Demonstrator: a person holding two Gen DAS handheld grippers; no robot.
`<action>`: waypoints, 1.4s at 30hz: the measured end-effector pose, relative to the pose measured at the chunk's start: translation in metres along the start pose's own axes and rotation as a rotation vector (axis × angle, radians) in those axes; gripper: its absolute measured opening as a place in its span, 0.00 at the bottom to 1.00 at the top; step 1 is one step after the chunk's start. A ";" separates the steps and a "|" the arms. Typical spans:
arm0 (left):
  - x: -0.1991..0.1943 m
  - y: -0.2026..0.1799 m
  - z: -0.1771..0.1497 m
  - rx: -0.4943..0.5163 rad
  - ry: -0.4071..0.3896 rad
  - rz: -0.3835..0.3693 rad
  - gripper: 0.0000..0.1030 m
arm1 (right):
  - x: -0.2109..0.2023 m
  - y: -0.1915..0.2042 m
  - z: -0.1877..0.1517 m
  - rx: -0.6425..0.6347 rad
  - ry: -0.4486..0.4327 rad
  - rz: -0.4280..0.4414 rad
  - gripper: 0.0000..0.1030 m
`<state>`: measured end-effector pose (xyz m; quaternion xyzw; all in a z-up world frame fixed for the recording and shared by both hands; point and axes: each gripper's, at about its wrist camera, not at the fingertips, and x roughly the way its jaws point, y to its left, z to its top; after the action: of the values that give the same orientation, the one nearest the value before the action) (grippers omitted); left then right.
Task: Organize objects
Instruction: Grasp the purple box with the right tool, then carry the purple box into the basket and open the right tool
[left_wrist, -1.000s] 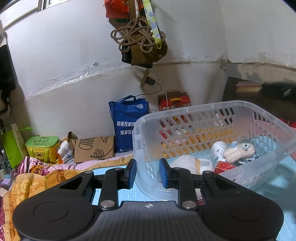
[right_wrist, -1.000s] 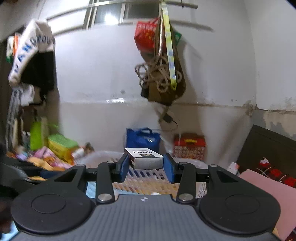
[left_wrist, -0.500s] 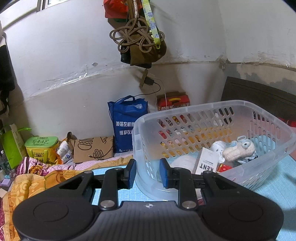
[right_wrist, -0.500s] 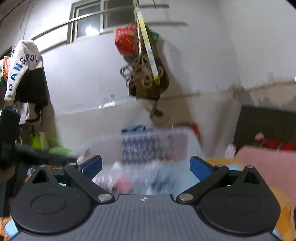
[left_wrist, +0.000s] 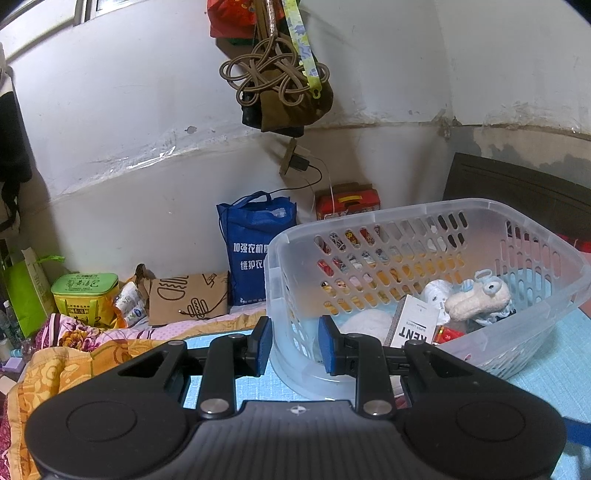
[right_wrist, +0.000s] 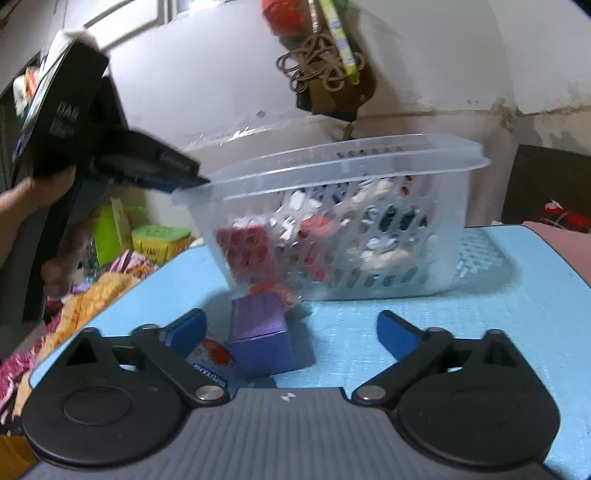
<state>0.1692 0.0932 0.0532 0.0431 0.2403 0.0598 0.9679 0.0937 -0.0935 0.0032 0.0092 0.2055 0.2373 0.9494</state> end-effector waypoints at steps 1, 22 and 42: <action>-0.001 0.000 0.000 0.000 0.000 0.000 0.30 | 0.003 0.003 0.000 -0.016 0.012 0.007 0.83; -0.002 -0.002 0.000 0.004 -0.002 0.000 0.30 | -0.018 -0.013 -0.009 -0.034 -0.042 -0.099 0.43; -0.001 -0.003 0.001 -0.002 -0.002 0.007 0.30 | -0.041 -0.037 -0.019 0.016 -0.101 -0.190 0.43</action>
<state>0.1689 0.0902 0.0548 0.0432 0.2391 0.0635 0.9679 0.0695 -0.1461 -0.0023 0.0091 0.1592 0.1439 0.9766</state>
